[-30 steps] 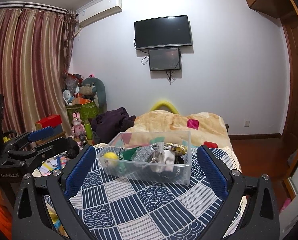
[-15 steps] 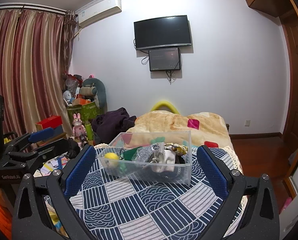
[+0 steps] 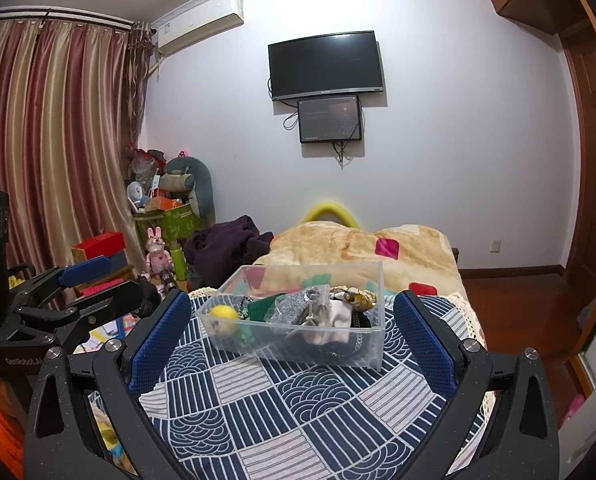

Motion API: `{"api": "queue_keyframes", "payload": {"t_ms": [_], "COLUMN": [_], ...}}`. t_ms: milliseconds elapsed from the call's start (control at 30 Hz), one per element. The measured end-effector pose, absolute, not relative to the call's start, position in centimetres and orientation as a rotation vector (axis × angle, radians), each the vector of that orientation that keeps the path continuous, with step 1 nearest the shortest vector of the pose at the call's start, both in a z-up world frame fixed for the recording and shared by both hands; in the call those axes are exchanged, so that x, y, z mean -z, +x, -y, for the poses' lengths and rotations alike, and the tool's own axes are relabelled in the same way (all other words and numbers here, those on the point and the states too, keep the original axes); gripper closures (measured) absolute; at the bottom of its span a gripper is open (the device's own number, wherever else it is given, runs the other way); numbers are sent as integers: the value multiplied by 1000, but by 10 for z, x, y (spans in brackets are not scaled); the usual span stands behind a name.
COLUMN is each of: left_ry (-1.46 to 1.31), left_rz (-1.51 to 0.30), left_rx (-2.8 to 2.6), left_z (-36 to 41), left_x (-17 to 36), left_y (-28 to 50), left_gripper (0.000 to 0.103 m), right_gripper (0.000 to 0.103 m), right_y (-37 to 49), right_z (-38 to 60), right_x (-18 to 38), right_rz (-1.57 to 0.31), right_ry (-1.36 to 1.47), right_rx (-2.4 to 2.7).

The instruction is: Organize soft objects

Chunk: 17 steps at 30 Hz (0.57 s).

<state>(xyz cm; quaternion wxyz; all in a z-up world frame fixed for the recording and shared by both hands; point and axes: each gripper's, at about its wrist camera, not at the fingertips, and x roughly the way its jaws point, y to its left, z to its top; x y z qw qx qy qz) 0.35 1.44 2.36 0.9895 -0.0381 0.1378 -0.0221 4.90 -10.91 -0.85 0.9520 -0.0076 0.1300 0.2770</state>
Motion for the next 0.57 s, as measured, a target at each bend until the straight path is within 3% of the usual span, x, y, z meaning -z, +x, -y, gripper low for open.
{"api": "queue_keyframes", "payload": {"t_ms": [567], "left_ry": [-77], "left_rz": [-296], "left_rx": [56], "left_z": [-10], "left_x": [-22], "left_y": [5], "left_gripper": [2], "right_gripper": [2], "right_y": [46], "right_z": [107], "right_x": [9], "right_rz": [-272], "right_ry": [-16], "right_rx": [-566]}}
